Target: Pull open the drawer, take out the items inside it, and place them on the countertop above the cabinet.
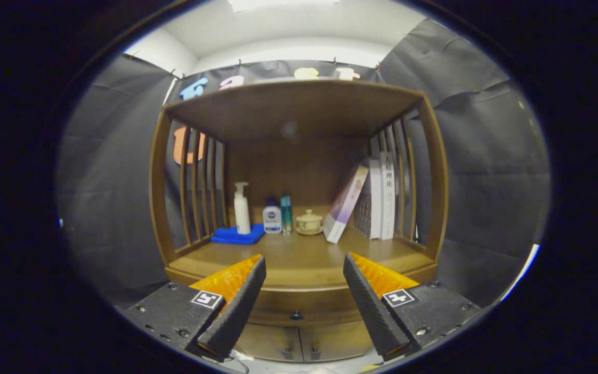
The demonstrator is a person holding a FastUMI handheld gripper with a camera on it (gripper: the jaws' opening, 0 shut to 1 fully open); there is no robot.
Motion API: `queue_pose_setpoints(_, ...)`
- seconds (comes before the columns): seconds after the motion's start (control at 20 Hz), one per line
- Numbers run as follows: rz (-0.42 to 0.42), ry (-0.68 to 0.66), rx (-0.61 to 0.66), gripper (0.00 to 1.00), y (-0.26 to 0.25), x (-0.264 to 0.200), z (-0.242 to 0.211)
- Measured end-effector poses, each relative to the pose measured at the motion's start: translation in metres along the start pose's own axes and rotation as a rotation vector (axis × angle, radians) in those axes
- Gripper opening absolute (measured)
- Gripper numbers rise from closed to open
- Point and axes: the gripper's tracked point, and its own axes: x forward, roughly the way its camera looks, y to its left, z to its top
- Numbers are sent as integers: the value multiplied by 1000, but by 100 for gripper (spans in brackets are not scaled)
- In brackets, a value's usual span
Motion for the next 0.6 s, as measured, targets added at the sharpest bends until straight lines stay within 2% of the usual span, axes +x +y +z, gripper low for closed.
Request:
queue_pose_setpoints(0.3, -3, 75, -33, 97, 12, 38, -85)
queue_pose_setpoints(0.5, -15, 111, -50, 97, 14, 54, -118)
queue_pose_setpoints(0.6, -23, 119, -48, 93, 14, 62, -127)
